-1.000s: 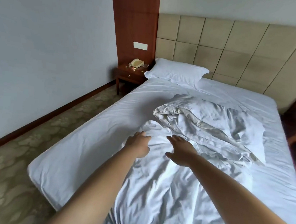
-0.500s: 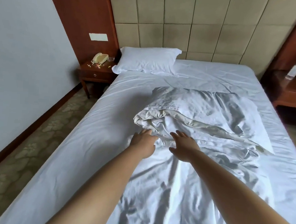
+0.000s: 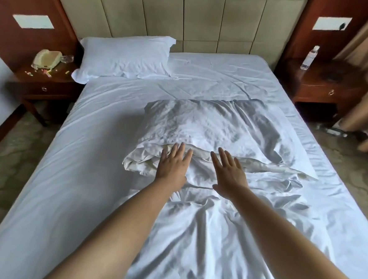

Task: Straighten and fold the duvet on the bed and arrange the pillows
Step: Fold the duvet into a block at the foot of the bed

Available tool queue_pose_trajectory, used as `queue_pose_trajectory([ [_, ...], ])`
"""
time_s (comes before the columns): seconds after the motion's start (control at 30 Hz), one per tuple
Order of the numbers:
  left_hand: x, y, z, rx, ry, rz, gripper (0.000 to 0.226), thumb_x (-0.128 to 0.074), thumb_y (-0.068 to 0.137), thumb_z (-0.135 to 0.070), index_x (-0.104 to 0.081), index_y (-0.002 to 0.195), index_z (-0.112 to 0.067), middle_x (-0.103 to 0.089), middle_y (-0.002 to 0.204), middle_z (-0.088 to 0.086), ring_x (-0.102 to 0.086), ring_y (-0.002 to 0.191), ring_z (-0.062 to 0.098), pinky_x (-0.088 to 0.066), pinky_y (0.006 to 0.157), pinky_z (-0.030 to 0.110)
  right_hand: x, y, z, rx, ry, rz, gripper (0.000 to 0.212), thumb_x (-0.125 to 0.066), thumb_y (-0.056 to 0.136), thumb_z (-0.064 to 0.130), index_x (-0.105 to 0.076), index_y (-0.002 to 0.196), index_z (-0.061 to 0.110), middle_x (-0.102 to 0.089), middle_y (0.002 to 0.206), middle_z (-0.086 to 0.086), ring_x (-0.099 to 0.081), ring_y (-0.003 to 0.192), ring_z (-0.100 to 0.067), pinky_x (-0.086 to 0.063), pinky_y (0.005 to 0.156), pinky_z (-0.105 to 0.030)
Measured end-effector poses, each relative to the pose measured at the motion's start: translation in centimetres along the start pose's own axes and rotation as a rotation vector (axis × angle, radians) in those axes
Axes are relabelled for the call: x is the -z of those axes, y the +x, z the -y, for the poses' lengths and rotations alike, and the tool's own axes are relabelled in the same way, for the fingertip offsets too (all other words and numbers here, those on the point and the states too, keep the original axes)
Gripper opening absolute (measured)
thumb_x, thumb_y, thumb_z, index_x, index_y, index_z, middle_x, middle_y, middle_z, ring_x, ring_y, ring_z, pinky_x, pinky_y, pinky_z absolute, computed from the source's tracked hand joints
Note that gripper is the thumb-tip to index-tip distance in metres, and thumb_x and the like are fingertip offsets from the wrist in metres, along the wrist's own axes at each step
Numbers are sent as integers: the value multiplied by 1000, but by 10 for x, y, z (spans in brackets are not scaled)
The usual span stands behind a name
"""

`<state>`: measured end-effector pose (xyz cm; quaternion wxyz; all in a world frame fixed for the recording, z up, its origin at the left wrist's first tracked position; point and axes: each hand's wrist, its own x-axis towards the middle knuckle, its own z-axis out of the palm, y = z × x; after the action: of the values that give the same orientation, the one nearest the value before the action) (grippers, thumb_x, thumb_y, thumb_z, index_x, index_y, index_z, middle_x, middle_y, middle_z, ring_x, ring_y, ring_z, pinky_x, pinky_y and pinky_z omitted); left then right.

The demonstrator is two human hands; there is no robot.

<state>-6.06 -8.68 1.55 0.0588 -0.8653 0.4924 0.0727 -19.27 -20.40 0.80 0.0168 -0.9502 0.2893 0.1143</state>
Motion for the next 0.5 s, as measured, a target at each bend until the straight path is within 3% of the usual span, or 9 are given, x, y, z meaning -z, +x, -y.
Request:
queue_pose_trajectory([
  [0.1,-12,30,-3,-32,81,5,96,-61,88,-34,9,152,-21,17,159,7,17,146,28,7,116,52,-14,22,-10,-10,-100,4,103,-62,89,27,22,149,19,26,156,-10,16,146,-27,5,118,-42],
  [0.27,-37,73,0,-36,70,43,111,-66,79,-49,14,151,-20,20,158,8,20,144,34,10,113,60,-37,62,-23,-17,-181,-22,105,-60,89,19,29,145,21,26,155,-12,18,145,-30,9,116,-46],
  [0.33,-47,84,1,-44,43,63,115,-64,76,-60,13,151,-20,19,158,7,16,145,34,9,113,59,-45,77,-24,1,-148,-40,95,-55,89,16,17,150,22,15,158,-12,11,147,-29,6,117,-47],
  [0.4,-55,94,1,-47,20,69,117,-59,73,-70,12,151,-20,17,159,7,12,146,32,7,114,58,-51,91,-23,-31,-27,-105,78,-55,88,20,-10,152,21,-13,158,-11,-9,146,-26,0,116,-49],
  [0.5,-60,101,1,-6,8,22,114,-55,74,-72,14,151,-23,9,160,9,0,147,30,-4,116,53,-46,104,-20,-136,140,-254,44,-54,87,23,-44,128,14,-53,129,-8,-45,125,-26,-19,111,-42],
])
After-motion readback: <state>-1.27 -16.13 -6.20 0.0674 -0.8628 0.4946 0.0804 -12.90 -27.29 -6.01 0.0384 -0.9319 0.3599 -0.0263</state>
